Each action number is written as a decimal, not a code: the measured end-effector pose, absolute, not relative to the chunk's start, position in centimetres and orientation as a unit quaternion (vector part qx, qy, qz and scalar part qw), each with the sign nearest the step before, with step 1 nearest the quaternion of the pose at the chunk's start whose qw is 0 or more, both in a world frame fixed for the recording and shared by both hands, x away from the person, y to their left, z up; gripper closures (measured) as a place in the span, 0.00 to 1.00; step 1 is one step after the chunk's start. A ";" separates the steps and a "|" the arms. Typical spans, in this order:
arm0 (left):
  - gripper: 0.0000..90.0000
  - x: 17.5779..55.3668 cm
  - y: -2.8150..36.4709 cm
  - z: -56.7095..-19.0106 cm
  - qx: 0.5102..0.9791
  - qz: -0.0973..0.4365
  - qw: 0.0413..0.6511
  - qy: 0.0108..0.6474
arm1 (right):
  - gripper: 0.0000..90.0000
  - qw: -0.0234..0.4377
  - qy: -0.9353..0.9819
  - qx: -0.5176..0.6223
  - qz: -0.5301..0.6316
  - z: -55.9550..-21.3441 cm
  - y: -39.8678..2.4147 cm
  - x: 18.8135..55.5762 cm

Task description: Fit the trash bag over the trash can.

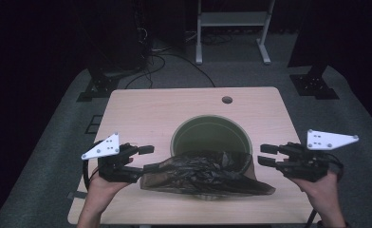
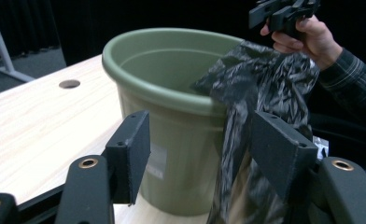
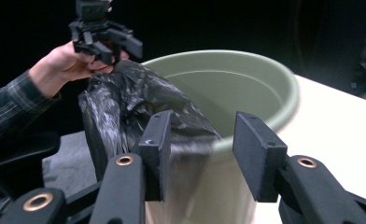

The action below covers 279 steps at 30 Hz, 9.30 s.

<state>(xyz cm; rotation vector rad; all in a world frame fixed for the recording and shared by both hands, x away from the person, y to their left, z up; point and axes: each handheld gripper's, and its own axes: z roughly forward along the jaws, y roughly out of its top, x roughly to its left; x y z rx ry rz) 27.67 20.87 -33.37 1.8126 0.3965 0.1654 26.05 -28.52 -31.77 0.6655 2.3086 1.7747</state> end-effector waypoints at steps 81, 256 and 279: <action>0.99 38.9 18.6 -39.9 0.792 0.057 0.550 0.259 | 1.00 0.126 0.769 0.370 0.506 -40.0 -30.0 35.6; 0.83 29.0 15.1 -44.5 0.878 0.032 0.434 0.202 | 0.88 0.023 0.844 0.277 0.459 -45.0 -28.3 27.8; 0.14 30.6 17.1 -37.5 0.813 0.063 0.565 0.125 | 0.40 0.067 0.775 0.192 0.598 -37.7 -29.9 29.6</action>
